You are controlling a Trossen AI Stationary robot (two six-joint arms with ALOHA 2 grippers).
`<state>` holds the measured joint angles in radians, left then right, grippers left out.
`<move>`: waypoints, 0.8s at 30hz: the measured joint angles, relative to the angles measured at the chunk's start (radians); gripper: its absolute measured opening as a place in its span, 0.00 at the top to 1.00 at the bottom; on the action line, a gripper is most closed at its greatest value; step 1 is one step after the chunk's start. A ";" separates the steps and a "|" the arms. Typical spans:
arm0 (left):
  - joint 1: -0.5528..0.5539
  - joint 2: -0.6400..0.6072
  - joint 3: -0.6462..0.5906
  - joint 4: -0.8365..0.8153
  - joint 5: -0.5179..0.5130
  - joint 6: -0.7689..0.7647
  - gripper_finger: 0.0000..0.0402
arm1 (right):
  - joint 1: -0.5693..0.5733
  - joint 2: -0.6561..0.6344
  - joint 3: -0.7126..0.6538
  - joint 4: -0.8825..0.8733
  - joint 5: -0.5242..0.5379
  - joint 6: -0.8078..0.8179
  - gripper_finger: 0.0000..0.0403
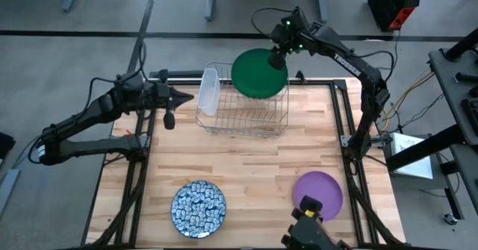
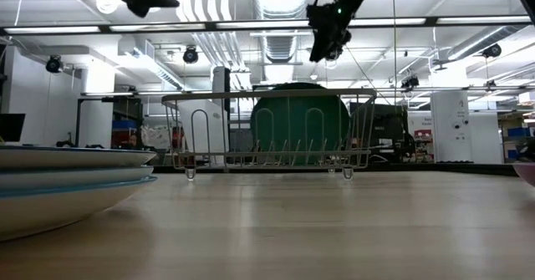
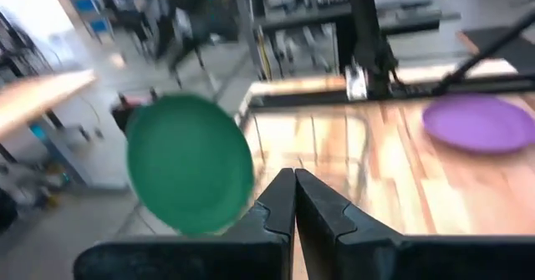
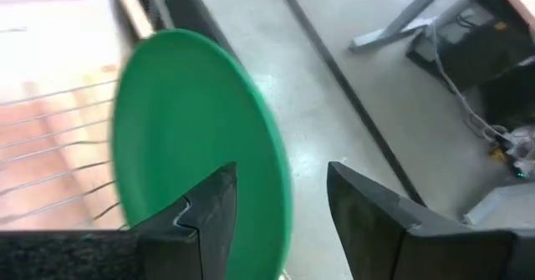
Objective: Sort dishes
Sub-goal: Put the blue plate into the dish rack
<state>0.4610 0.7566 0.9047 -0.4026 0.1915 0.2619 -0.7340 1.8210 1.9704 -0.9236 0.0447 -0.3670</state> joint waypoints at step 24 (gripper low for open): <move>-0.353 0.042 0.000 -0.312 0.081 -0.158 1.00 | 0.478 -0.177 -0.168 -0.238 -0.211 0.400 0.78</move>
<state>0.1077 0.7986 0.9047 -0.7142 0.2722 0.1039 -0.2560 1.6439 1.8028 -1.1620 -0.1660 0.0328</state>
